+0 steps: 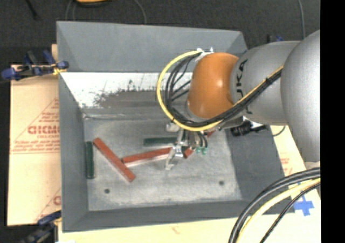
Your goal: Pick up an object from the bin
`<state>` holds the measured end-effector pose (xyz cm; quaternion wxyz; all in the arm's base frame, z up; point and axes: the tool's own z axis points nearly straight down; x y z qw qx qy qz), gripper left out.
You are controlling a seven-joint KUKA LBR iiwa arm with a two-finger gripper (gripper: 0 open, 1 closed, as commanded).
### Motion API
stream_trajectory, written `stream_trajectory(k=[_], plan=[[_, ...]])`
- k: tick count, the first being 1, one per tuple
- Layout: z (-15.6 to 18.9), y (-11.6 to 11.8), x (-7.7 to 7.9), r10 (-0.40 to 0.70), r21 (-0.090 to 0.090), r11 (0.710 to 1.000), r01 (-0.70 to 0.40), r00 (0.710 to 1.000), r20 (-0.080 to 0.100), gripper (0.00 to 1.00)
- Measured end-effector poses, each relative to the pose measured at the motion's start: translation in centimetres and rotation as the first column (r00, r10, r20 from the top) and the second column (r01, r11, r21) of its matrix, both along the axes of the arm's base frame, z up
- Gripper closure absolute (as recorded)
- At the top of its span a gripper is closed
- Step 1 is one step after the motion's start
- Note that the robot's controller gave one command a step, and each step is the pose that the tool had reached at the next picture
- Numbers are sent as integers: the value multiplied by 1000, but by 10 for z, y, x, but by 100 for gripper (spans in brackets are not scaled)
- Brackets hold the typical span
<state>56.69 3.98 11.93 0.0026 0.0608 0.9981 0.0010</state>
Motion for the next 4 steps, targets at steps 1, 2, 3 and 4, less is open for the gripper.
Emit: stream_trajectory(k=[1,2,3,4], plan=[[-29,-10,-1,74,-5,997,-74,997,11,0],[-40,-10,-14,-61,-3,998,61,998,-16,100],[-40,-10,-14,-61,-3,998,61,998,-16,100],[-38,-11,-15,-61,-3,998,60,998,-16,100]])
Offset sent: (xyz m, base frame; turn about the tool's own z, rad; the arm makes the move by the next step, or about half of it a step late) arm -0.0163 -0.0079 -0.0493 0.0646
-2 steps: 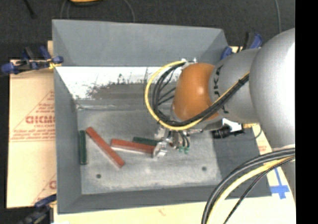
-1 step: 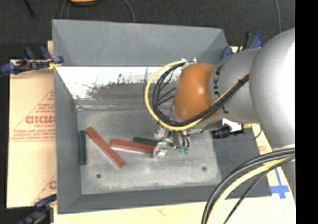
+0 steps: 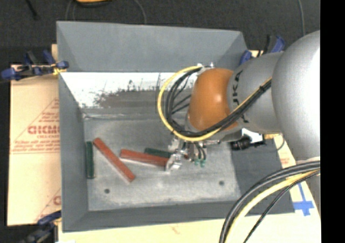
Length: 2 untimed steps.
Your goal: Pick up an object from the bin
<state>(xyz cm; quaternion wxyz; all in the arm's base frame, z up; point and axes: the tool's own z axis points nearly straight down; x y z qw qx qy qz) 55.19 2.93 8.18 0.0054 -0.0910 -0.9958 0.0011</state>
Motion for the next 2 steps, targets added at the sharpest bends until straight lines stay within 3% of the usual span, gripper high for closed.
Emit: stream_trajectory(k=[2], plan=[[32,0,-2,0,1,1000,0,1000,7,100]])
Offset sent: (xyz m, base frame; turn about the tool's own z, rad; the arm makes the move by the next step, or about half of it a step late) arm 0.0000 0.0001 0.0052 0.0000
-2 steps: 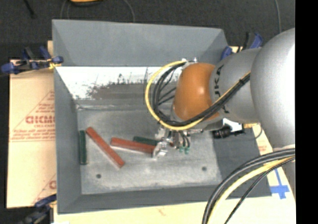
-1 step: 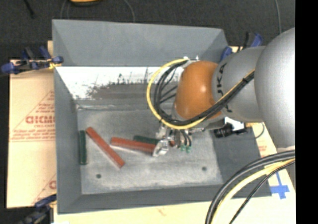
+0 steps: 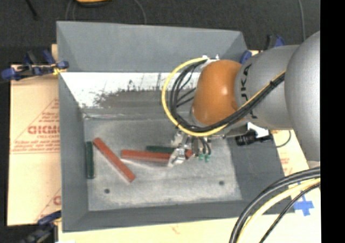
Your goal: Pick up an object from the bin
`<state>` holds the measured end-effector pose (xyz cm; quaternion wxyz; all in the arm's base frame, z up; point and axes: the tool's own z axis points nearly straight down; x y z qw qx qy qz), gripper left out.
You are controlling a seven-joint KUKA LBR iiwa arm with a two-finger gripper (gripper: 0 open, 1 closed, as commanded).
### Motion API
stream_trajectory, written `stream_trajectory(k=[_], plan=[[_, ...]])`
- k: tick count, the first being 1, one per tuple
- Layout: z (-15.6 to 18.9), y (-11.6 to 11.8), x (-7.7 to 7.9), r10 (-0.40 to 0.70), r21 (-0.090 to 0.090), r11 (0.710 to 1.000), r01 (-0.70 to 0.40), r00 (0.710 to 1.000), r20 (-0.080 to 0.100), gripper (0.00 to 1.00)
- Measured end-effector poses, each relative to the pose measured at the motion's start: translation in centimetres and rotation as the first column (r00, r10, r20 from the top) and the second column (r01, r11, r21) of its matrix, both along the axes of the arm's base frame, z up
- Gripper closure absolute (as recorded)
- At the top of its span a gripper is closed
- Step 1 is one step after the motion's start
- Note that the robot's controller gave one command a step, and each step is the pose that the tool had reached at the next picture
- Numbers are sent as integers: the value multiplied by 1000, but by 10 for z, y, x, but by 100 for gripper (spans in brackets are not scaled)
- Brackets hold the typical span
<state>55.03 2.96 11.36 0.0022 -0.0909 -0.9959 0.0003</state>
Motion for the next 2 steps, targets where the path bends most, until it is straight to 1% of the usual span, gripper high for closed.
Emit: stream_trajectory(k=[1,2], plan=[[19,0,1,1,0,1000,-1,1000,4,100],[37,-1,1,2,0,1000,-2,1000,4,100]])
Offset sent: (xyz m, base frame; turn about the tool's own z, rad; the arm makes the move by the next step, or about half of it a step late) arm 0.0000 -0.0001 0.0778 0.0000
